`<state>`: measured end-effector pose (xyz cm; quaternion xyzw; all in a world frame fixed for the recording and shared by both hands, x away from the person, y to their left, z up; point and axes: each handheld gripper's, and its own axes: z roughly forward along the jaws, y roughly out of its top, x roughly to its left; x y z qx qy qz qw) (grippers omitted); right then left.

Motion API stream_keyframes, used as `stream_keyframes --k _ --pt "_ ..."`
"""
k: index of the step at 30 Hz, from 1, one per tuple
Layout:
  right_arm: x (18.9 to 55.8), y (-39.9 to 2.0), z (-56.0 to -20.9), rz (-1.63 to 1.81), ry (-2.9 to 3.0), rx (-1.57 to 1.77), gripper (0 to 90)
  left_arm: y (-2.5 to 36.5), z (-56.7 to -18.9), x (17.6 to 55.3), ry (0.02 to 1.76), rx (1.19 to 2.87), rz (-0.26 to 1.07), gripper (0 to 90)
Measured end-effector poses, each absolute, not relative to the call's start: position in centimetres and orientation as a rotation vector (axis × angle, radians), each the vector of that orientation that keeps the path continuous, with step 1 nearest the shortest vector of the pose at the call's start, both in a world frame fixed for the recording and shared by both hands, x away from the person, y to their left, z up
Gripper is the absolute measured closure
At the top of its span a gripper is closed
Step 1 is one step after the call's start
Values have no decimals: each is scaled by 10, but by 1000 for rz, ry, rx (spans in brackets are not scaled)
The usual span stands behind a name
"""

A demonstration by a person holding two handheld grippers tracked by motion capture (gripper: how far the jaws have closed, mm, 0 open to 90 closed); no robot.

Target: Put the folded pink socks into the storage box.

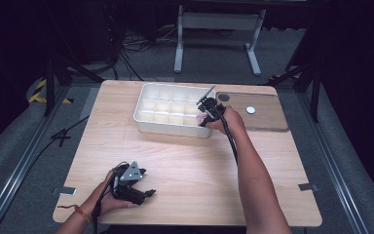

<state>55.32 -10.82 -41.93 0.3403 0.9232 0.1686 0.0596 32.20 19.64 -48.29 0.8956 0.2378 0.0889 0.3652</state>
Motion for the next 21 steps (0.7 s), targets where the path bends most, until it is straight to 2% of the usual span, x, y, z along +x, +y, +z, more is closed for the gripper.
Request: stream_keyframes --k 6,12,13,21 --pt "552 -108 -418 518 2789 1023 727 196 -483 322 612 2304 228 184" --pt "549 -112 -408 573 2779 1046 603 196 -483 322 615 2300 227 183" --pt "549 -114 -406 581 2772 1047 618 196 -483 322 615 2300 227 184" --pt "545 -129 -383 699 2741 1058 571 196 -483 322 615 2300 227 184"
